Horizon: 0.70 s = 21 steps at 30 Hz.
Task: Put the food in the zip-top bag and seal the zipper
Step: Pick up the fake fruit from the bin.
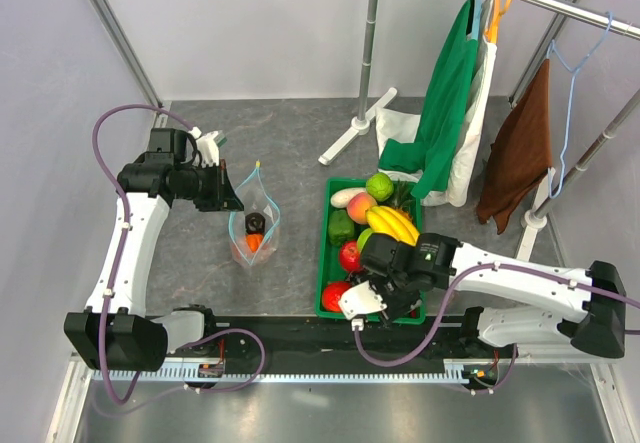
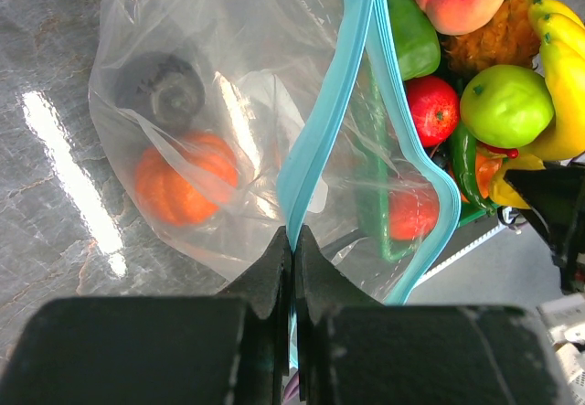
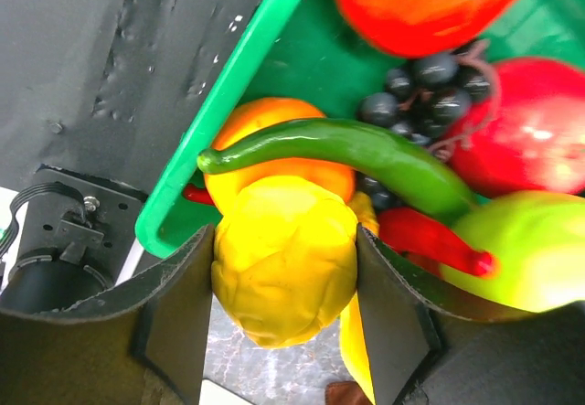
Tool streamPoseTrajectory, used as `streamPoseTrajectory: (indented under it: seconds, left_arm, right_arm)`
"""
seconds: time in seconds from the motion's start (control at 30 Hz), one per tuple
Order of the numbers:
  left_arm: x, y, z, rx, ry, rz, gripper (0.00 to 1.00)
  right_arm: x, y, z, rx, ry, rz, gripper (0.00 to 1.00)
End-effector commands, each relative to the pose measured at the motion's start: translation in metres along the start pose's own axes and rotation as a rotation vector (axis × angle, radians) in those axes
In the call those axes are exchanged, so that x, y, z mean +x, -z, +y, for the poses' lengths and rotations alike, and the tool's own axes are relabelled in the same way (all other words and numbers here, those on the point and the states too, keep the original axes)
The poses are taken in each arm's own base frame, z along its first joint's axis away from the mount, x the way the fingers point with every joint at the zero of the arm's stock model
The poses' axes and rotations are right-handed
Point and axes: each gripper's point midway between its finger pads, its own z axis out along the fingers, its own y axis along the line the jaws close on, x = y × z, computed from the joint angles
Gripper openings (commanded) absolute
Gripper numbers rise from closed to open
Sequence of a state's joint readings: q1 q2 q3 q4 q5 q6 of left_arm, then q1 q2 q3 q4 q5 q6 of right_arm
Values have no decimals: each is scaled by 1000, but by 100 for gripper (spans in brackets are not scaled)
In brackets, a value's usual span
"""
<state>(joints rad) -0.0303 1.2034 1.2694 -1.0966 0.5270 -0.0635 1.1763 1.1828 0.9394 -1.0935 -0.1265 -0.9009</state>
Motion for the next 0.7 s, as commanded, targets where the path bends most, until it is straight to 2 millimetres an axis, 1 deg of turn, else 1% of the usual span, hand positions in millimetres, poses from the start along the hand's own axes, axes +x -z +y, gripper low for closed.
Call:
streamPoseTrajectory:
  seconds: [0.0, 0.03, 0.1, 0.13, 0.2, 0.23, 0.27, 0.3, 0.33, 0.37, 0.4, 0.43, 0.47, 0.5, 0.53, 0.57, 0.6, 0.63, 0.67]
  left_arm:
    - [-7, 2, -8, 28, -3, -34, 2]
    - [-7, 3, -8, 30, -3, -34, 2]
    - [-7, 3, -8, 30, -2, -33, 2]
    - [-7, 2, -8, 31, -2, -33, 2]
    - [-8, 2, -8, 33, -3, -34, 2]
    - [-7, 1, -8, 31, 0, -29, 2]
    - [-6, 0, -7, 33, 3, -23, 2]
    - [-7, 0, -8, 38, 3, -26, 2]
    - [-6, 0, -9, 43, 6, -23, 2]
    - [-6, -1, -9, 49, 7, -21, 2]
    - [-6, -2, -10, 52, 13, -18, 2]
    - [-7, -3, -9, 53, 16, -16, 2]
    - [-8, -4, -10, 59, 19, -13, 2]
    - [-8, -3, -11, 62, 19, -12, 2]
    - [-8, -3, -11, 62, 20, -15, 2]
    - [-9, -3, -12, 64, 18, -17, 2]
    - [-10, -2, -13, 70, 16, -21, 2]
    - [-9, -2, -13, 70, 18, -17, 2]
    - [-9, -1, -14, 73, 18, -19, 2]
  right_arm:
    - [-32, 35, -15, 66, 16, -122, 53]
    - [-42, 44, -19, 77, 18, -163, 52]
    - [-55, 56, -22, 82, -17, -214, 51]
    - [-71, 71, -26, 89, -18, -277, 51]
    - [-88, 84, -31, 89, -65, -338, 50]
    - [-104, 102, -38, 111, -68, -399, 50]
    - [-118, 110, -48, 129, -128, -451, 50]
    - [-129, 120, -55, 150, -150, -497, 50]
    - [-143, 138, -65, 186, -170, -562, 49]
    - [-161, 151, -82, 238, -185, -641, 49]
    - [-171, 161, -90, 255, -258, -697, 50]
    - [-181, 174, -102, 296, -286, -752, 50]
    - [-192, 191, -129, 405, -320, -827, 51]
    - [-193, 200, -144, 432, -419, -879, 50]
    - [-193, 209, -158, 469, -469, -924, 45]
    - [-198, 224, -181, 526, -518, -1013, 41]
    - [-187, 231, -200, 529, -636, -1071, 35]
    - [-188, 235, -211, 523, -686, -1118, 29]
    - [-194, 234, -230, 524, -710, -1167, 27]
